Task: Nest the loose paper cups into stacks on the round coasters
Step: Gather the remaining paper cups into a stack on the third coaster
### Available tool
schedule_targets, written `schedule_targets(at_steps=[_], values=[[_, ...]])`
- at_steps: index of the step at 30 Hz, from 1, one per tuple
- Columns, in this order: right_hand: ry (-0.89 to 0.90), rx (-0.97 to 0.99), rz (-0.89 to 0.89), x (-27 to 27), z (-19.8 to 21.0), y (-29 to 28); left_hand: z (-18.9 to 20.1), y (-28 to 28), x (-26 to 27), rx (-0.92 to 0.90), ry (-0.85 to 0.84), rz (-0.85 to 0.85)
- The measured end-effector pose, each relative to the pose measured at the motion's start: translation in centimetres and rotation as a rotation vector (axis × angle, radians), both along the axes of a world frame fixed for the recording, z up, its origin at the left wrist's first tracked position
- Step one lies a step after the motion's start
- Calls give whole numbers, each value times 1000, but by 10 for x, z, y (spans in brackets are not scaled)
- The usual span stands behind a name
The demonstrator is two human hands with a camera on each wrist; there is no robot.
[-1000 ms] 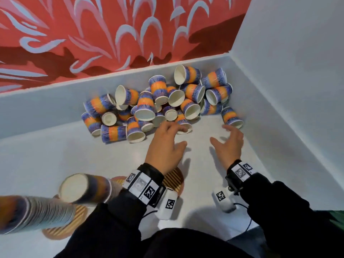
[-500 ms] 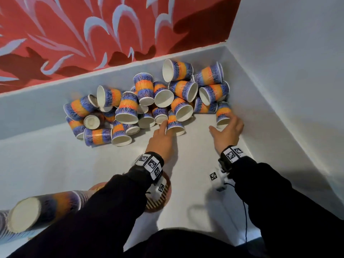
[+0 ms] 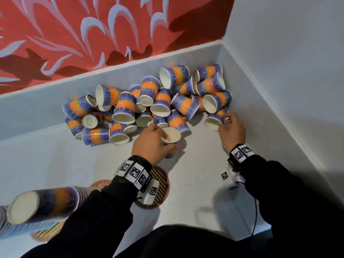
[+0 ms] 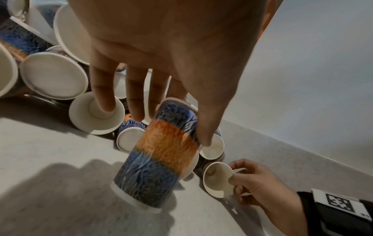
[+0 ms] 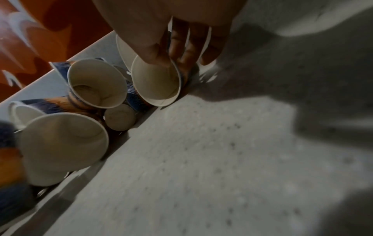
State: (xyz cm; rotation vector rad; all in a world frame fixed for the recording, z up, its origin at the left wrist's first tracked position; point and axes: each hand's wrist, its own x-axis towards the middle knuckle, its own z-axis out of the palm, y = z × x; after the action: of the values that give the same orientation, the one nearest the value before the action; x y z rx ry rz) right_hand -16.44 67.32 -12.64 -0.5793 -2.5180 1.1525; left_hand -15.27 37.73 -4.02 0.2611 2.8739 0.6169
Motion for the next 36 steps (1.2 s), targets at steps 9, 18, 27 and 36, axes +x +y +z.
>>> schedule_targets(at_steps=[9,18,27,36], values=[[-196,-406,290,43,31,-36,11,-3,16,441,84,28],[-307,-587,384,65,40,-72,33,-8,37,624,107,-44],[-488,-765,484,96,36,-94,-23,-18,60,405,-138,-21],[-584,-173,765,125,27,-113,-6,-35,62,695,-81,291]])
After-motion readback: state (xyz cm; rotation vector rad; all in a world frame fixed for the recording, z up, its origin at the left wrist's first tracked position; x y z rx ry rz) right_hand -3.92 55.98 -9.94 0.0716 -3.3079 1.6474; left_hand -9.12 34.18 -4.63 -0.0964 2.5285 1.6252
